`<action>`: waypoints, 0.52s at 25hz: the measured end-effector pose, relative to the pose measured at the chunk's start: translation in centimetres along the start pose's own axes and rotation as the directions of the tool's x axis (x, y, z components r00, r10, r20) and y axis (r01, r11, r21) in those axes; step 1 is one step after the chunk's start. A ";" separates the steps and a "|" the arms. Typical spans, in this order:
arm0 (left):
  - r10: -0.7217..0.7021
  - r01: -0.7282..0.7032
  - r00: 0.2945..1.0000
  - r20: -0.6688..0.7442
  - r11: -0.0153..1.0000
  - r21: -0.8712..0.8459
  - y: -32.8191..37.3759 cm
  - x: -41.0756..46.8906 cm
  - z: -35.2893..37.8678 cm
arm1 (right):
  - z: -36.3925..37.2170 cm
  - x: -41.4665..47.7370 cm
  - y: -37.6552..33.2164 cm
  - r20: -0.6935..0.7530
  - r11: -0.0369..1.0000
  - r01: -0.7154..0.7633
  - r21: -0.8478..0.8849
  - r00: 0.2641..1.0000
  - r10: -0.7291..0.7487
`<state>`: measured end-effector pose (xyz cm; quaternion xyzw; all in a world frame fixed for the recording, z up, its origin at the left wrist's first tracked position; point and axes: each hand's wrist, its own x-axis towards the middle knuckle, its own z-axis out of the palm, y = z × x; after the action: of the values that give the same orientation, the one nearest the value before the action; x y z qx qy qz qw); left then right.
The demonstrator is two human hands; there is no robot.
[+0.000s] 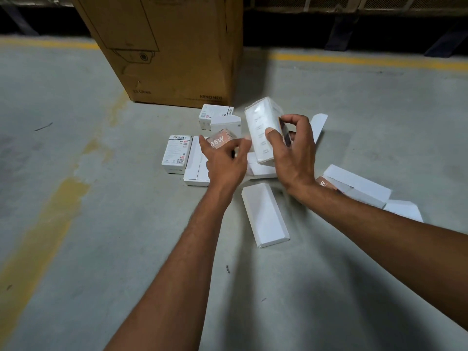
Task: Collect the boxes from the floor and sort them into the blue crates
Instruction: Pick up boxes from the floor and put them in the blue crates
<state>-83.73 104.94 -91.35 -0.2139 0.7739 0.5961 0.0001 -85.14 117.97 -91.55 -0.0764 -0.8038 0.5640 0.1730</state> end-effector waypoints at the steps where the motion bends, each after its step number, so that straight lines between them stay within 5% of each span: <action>1: -0.133 0.132 0.991 -0.003 0.989 -0.070 0.4 0.1 0.3 | 0.0 -0.3 0.0 0.000 1.000 0.015 0.006 1.000 -0.015; 9: -0.059 0.034 0.990 0.131 0.982 0.186 4.3 -1.9 4.4 | -4.2 -1.2 1.5 0.088 0.989 0.095 0.114 0.991 -0.105; 13: 0.046 -0.070 0.997 0.070 0.910 0.408 2.0 -2.3 7.0 | -7.9 -0.8 3.9 0.133 0.943 0.112 -0.315 0.988 -0.073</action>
<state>-84.12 112.52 -90.92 -0.1685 0.8873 0.4265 0.0498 -81.82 126.01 -92.93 -0.0320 -0.8966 0.4203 0.1361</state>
